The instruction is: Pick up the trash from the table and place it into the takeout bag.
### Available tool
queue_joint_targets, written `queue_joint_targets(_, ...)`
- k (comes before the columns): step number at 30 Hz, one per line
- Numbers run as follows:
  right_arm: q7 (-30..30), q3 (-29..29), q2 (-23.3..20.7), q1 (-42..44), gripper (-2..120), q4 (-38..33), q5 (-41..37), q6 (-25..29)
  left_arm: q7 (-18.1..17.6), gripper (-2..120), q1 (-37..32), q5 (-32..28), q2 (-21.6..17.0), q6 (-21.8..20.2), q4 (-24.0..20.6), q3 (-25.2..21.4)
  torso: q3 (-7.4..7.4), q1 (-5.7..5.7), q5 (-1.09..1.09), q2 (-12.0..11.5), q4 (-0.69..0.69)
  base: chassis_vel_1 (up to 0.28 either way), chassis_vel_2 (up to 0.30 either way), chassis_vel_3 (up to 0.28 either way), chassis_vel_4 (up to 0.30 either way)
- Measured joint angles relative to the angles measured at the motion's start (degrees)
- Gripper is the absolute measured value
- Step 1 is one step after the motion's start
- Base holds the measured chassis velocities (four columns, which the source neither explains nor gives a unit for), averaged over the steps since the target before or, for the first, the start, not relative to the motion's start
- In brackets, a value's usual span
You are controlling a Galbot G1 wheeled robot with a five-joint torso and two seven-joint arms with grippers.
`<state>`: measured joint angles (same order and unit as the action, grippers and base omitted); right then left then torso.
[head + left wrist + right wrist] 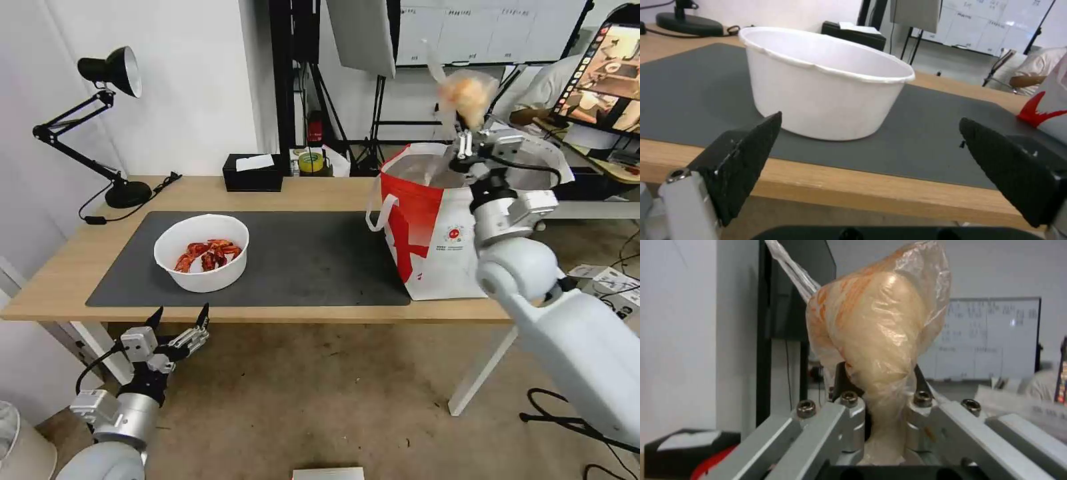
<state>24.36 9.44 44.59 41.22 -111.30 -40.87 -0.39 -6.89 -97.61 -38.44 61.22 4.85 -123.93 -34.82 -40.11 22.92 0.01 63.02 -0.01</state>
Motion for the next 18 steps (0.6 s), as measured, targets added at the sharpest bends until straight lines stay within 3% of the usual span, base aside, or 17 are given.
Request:
queue_joint_targets(10, 1.3, 1.3, -1.9, 1.6, 13, -1.0, -3.9, -4.1, 0.0, 100, -0.2, 0.1, -0.1, 0.0, -0.6, 0.2, 0.00, 0.00, 0.00, 0.0, 0.01, 0.000, 0.000, 0.000, 0.000)
queue_joint_targets(12, 1.5, 1.4, -2.3, 1.6, 25, -1.3, -4.4, -5.3, 0.1, 100, -0.5, 0.1, 0.0, -0.1, -1.3, 0.2, 0.00, 0.00, -0.01, 0.0, 0.01, 0.000, 0.000, 0.000, 0.000)
queue_joint_targets(18, 1.8, 1.4, -3.2, 1.8, 47, -1.8, -5.5, -6.7, 0.1, 100, -0.4, 0.2, 0.2, -0.3, -2.0, 0.9, 0.00, 0.00, -0.01, 0.0, 0.01, 0.000, 0.000, 0.000, 0.000)
